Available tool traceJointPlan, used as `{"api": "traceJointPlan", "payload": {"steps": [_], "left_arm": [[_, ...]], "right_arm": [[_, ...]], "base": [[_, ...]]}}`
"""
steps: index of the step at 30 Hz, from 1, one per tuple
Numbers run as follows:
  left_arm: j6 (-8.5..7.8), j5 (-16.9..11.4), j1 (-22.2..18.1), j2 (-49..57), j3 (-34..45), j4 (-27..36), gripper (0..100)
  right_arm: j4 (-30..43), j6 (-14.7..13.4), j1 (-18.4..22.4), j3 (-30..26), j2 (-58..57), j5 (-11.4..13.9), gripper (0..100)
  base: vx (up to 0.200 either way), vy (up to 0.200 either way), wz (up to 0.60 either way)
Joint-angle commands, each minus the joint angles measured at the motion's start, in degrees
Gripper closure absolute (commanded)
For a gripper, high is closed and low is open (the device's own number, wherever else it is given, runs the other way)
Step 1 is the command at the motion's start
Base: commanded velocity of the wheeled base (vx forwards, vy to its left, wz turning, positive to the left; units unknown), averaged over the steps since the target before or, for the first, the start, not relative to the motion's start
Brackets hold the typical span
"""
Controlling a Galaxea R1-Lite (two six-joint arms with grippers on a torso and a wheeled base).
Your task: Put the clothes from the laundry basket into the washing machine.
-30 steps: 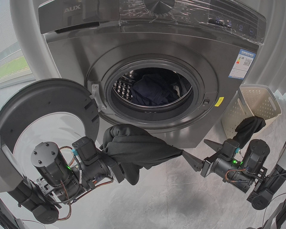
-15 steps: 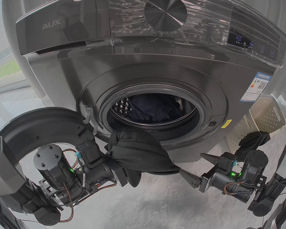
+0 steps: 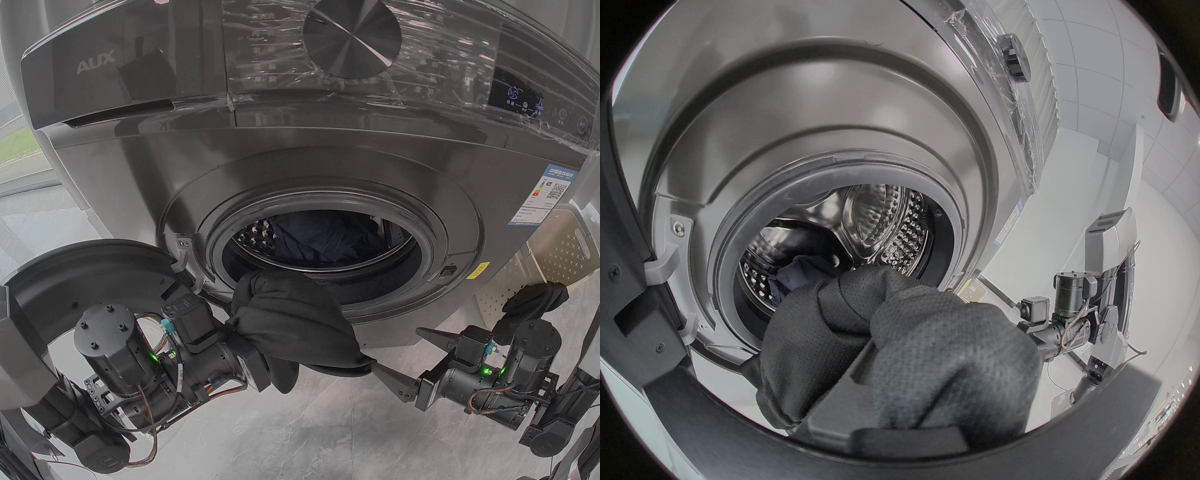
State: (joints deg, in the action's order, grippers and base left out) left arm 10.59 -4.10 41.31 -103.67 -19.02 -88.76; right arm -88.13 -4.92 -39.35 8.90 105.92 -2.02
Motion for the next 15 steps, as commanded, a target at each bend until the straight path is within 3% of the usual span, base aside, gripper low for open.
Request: {"api": "traceJointPlan", "payload": {"steps": [1,3,5,7,15], "left_arm": [[0.04,0.05,-0.01,-0.57,-0.41,-0.01,100],[-0.4,4.01,-0.09,-5.49,-6.21,0.08,100],[-1.54,5.59,0.26,-8.66,-9.46,0.08,100],[-2.24,5.59,0.96,-10.68,-12.71,0.08,100],[-2.51,6.29,0.26,-20.96,-26.42,0.61,100]], "right_arm": [[-0.03,0.0,-0.2,-0.02,0.07,0.0,0],[-0.03,-0.17,-1.17,0.07,-0.1,-0.17,0],[-0.03,-0.44,-1.17,-0.29,0.16,-0.17,0],[-0.12,-0.35,-1.17,-0.81,0.16,-0.09,0],[-0.03,0.0,-1.17,-2.83,-0.46,0.0,0]], "base": [[0.0,0.0,0.0],[0.0,0.0,0.0],[0.0,0.0,0.0],[0.0,0.0,0.0],[0.0,0.0,0.0]]}}
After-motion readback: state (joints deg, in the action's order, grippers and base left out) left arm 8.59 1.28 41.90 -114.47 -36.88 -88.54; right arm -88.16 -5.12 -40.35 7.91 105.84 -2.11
